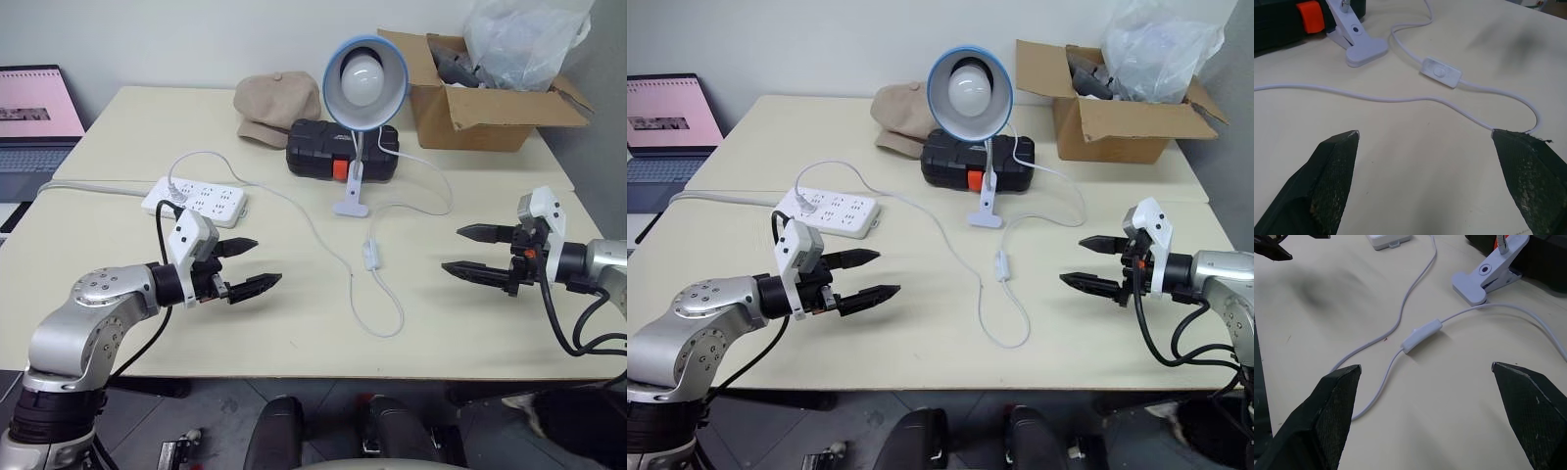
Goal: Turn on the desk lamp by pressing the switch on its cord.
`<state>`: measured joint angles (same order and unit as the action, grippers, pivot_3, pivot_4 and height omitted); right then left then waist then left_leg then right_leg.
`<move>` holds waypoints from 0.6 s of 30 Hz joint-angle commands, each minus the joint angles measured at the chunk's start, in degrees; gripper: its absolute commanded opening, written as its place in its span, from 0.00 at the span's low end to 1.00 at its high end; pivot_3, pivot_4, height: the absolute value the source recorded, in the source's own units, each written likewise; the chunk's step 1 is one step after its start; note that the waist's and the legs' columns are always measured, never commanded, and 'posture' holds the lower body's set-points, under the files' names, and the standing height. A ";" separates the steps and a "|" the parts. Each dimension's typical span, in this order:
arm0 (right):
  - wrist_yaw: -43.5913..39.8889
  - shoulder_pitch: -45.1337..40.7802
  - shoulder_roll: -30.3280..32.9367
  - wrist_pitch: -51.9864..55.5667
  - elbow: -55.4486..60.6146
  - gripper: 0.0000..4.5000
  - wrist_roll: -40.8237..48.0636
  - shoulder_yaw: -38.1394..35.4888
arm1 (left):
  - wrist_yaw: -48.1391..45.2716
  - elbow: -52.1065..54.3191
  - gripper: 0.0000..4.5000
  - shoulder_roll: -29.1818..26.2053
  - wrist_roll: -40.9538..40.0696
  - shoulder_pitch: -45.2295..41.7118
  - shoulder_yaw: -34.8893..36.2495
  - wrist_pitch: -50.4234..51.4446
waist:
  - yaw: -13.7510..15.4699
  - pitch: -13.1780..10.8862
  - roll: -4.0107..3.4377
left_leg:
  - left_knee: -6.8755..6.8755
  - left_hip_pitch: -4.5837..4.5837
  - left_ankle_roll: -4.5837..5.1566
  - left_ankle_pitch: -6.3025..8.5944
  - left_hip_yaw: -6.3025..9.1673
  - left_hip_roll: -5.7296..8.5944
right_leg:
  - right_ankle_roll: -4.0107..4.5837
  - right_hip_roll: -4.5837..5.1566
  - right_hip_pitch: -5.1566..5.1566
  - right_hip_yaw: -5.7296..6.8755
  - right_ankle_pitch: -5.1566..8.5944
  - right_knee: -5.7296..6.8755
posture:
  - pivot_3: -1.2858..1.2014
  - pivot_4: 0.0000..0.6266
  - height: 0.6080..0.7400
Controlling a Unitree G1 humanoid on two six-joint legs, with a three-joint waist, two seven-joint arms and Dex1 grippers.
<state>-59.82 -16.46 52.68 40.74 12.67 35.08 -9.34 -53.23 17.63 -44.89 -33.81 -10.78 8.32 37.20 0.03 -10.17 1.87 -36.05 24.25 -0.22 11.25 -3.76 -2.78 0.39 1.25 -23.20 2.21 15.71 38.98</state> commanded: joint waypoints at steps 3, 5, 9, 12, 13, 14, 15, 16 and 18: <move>-0.16 -0.22 0.00 -0.94 1.07 1.00 0.12 -0.69 | 0.77 0.93 1.00 -0.69 1.41 -0.15 0.30 -1.26 | 0.00 0.00 0.00 | 0.00 0.00 0.00 0.00 0.00 0.00 | 0.00 0.00 0.00 0.00 0.00 0.00 | 0.52 0.24 1.00; 0.19 -0.22 0.10 -0.63 0.76 1.00 -0.25 -0.45 | 0.67 1.03 1.00 -1.04 1.82 -0.05 -0.20 -0.96 | 0.00 0.00 0.00 | 0.00 0.00 0.00 0.00 0.00 0.00 | 0.00 0.00 0.00 0.00 0.00 0.00 | 0.52 0.24 1.00; 2.65 -1.38 0.04 1.80 0.05 1.00 -1.39 0.76 | 0.48 1.30 1.00 -1.52 2.73 0.07 -0.33 -0.97 | -0.01 0.00 0.00 | 0.00 0.00 0.00 0.00 0.00 0.00 | 0.00 0.00 0.00 0.00 0.00 0.00 | 0.52 0.24 1.00; 4.59 -3.06 0.28 5.70 0.24 1.00 -1.01 1.81 | -0.95 1.47 1.00 -1.91 2.41 0.17 -0.45 -1.07 | -0.05 0.00 0.00 | 0.00 0.00 0.00 0.00 0.00 0.00 | 0.00 0.00 0.00 0.00 0.00 0.00 | 0.52 0.24 1.00; 5.26 -3.75 -0.05 5.99 0.31 1.00 -1.11 1.94 | -1.51 1.64 1.00 -2.15 2.67 0.50 -0.69 -1.61 | -0.06 0.00 0.00 | 0.00 0.00 0.00 0.00 0.00 0.00 | 0.00 0.00 -0.01 -0.01 0.00 0.01 | 0.52 0.24 1.00; 6.08 -4.58 -0.56 6.72 0.22 1.00 -0.84 1.77 | -1.86 1.93 1.00 -2.29 2.93 0.78 -1.01 -2.02 | -0.06 0.00 0.00 | 0.00 0.00 0.00 0.00 0.00 -0.01 | 0.00 0.00 -0.01 0.00 0.00 0.01 | 0.52 0.24 1.00; 6.78 -5.27 -1.06 6.97 0.18 1.00 -0.79 1.66 | -2.03 2.09 1.00 -2.32 3.21 0.93 -1.26 -2.41 | -0.07 0.00 0.00 | 0.00 0.00 0.00 0.00 0.00 0.00 | 0.00 0.00 -0.01 0.00 0.00 0.01 | 0.52 0.24 1.00; 7.24 -5.71 -1.37 7.17 0.18 1.00 -0.79 1.60 | -2.11 2.15 1.00 -2.31 3.40 1.00 -1.40 -2.66 | -0.07 0.00 0.00 | 0.00 0.00 0.00 0.00 0.00 -0.01 | 0.00 0.00 -0.01 0.00 0.00 0.01 | 0.52 0.24 1.00; 7.85 -6.55 -1.99 8.62 0.25 1.00 0.11 1.22 | -2.64 2.22 1.00 -2.33 3.35 0.90 -1.78 -3.04 | -0.05 0.00 0.00 | 0.01 0.00 0.00 0.00 -0.01 -0.01 | 0.00 0.00 -0.01 -0.01 0.00 0.00 | 0.52 0.24 1.00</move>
<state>-52.80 -21.76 50.80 48.29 12.06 34.07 -6.63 -54.90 17.91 -46.42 -30.42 -9.65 6.33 35.58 -0.01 -10.17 1.87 -36.05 24.26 -0.22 11.25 -3.75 -2.78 0.39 1.25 -23.21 2.21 15.71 38.98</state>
